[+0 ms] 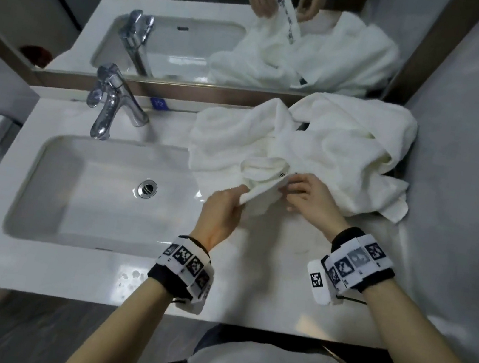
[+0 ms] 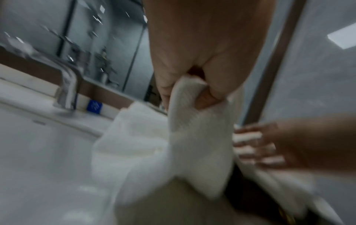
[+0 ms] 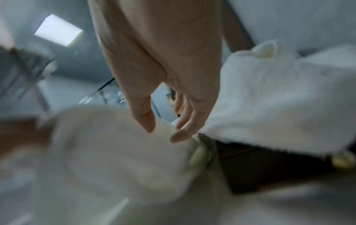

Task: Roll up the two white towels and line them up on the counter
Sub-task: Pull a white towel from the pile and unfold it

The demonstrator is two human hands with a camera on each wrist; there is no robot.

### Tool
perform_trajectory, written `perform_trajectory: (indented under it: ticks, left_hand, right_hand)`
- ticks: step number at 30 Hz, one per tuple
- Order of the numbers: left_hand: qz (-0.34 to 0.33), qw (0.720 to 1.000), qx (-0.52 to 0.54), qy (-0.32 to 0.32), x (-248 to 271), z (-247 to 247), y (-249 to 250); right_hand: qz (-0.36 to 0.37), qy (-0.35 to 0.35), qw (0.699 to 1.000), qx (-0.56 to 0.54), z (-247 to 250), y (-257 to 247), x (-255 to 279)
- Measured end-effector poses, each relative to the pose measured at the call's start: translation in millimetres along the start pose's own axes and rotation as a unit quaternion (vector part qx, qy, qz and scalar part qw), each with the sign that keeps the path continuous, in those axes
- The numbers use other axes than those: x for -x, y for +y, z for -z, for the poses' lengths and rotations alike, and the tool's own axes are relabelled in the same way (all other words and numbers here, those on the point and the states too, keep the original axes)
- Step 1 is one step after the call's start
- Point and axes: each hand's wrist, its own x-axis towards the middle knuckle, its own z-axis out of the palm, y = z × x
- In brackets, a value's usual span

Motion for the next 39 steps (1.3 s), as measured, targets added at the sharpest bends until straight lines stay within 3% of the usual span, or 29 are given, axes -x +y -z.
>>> perform_trajectory:
  ticks: [2, 4, 7, 15, 19, 22, 27, 30, 33, 35, 39]
  left_hand:
    - [-0.030, 0.998, 0.047, -0.030, 1, 31, 7]
    - [-0.055, 0.993, 0.090, -0.050, 3, 63, 20]
    - [-0.061, 0.988, 0.139, -0.042, 9, 101, 34]
    - [0.014, 0.964, 0.206, 0.167, 15, 169, 34]
    - [0.078, 0.956, 0.206, 0.192, 4, 167, 9]
    - [0.143, 0.942, 0.233, 0.196, -3, 149, -7]
    - [0.221, 0.885, 0.347, 0.217, -7, 118, -21]
    - [0.234, 0.880, 0.350, 0.222, -11, 111, -22]
    - [0.179, 0.900, 0.339, 0.209, -9, 113, -17]
    - [0.089, 0.913, 0.359, 0.171, -3, 121, -13]
    - [-0.062, 0.907, 0.413, 0.046, 15, 150, -14]
  right_hand:
    - [0.083, 0.002, 0.988, 0.131, 9, -2, -4]
    - [0.143, -0.042, 0.963, 0.226, 13, -6, -10]
    - [0.174, -0.079, 0.946, 0.263, 16, -16, -18]
    - [0.197, -0.091, 0.961, 0.173, 48, -55, -16]
    - [0.229, 0.028, 0.968, 0.101, 79, -73, -18]
    - [0.203, 0.082, 0.965, 0.142, 104, -68, -25]
    - [0.117, 0.055, 0.972, 0.198, 123, -38, -34]
    - [0.108, 0.015, 0.964, 0.243, 121, -27, -35]
    - [0.120, 0.020, 0.958, 0.259, 117, -25, -35]
    - [0.142, 0.047, 0.954, 0.261, 117, -25, -35]
    - [0.257, 0.182, 0.920, 0.234, 124, -22, -31]
